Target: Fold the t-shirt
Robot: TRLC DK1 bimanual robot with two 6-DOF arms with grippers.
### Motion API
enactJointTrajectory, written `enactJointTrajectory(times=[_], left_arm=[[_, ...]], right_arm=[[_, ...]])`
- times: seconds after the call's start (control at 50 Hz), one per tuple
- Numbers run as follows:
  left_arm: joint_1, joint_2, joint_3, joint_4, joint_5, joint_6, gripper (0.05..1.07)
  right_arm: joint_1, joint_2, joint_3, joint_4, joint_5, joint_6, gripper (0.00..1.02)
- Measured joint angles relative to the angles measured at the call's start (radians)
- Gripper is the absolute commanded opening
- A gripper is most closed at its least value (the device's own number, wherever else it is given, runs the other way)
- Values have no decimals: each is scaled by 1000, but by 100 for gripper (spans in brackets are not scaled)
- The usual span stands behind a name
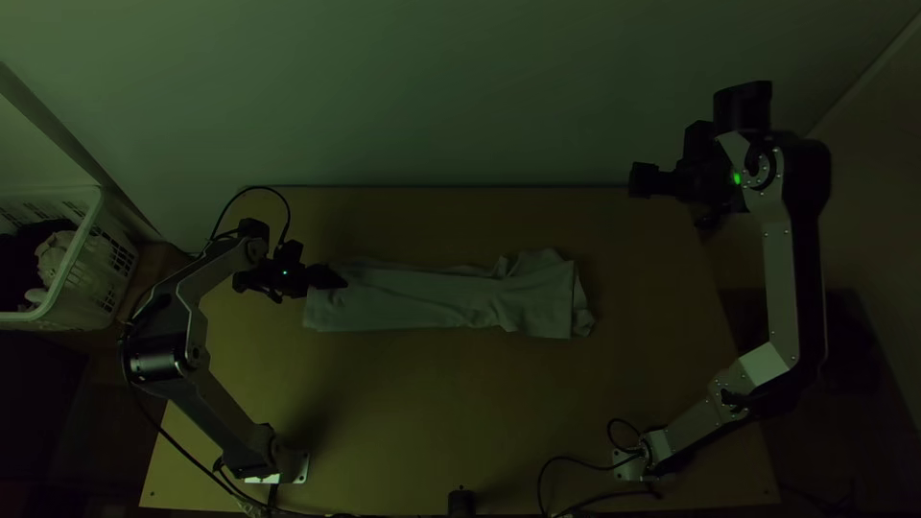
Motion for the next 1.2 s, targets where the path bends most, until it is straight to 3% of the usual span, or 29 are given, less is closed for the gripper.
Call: enactJointTrajectory(times=[0.18,0.22,0.28,0.34,0.36,0.5,0.7,1.2], left_arm=[[-65,-1,-1,40,-4,-48,101],[-76,-1,-2,46,-6,-59,96],[-88,-1,-2,51,-23,-72,67],[-97,-7,-8,72,-52,-98,16],[-98,-10,-14,86,-66,-108,6],[-104,-29,-50,152,-138,-158,8],[-58,-48,-63,126,-163,-167,8],[266,-139,31,-34,-273,5,8]], right_arm=[[0,-16,0,1,0,0,98],[-1,-18,0,1,0,0,98],[-1,-23,0,2,0,0,98],[-1,-27,-1,2,0,0,98],[-1,-29,-1,2,0,0,98],[-1,-46,-18,3,0,0,98],[-1,-57,-42,3,0,0,98],[-34,-86,-88,63,0,-6,98]])
